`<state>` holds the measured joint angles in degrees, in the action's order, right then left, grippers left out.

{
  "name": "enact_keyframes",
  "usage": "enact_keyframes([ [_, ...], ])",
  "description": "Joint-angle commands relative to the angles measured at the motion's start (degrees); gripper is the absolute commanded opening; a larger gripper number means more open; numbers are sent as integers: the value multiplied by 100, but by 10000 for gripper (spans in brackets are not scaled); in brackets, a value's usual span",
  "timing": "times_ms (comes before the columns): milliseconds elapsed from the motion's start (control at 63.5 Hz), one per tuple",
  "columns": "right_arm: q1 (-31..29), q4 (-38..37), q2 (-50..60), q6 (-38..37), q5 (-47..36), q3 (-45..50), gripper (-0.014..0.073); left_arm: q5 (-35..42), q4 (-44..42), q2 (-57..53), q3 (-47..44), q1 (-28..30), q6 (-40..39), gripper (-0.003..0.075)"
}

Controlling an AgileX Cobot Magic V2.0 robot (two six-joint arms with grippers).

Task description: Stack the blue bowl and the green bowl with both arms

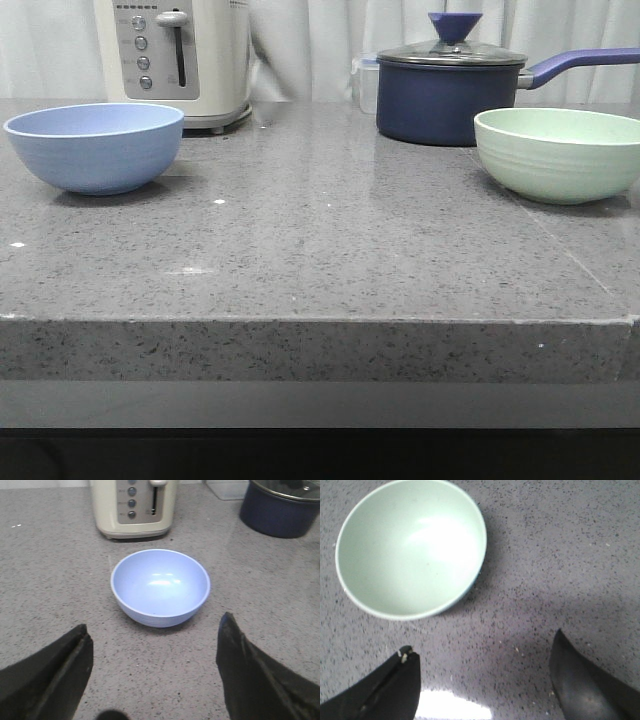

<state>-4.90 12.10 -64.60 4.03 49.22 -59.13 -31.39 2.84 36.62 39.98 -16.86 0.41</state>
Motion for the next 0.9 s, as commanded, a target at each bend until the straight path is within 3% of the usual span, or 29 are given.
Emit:
enact_keyframes([
  [0,-198,296,-379,16,50,-551,549,459,48,26,190,-153,4,512],
  [284,-242,674,-1666,145,238,-1425,471,459,48,26,190,-161,4,512],
  [583,-242,1228,-2576,457,-102,-1669,386,459,48,26,190,-161,4,512],
  [882,-242,1377,-2841,621,-177,-1669,141,459,48,26,190,-161,4,512],
])
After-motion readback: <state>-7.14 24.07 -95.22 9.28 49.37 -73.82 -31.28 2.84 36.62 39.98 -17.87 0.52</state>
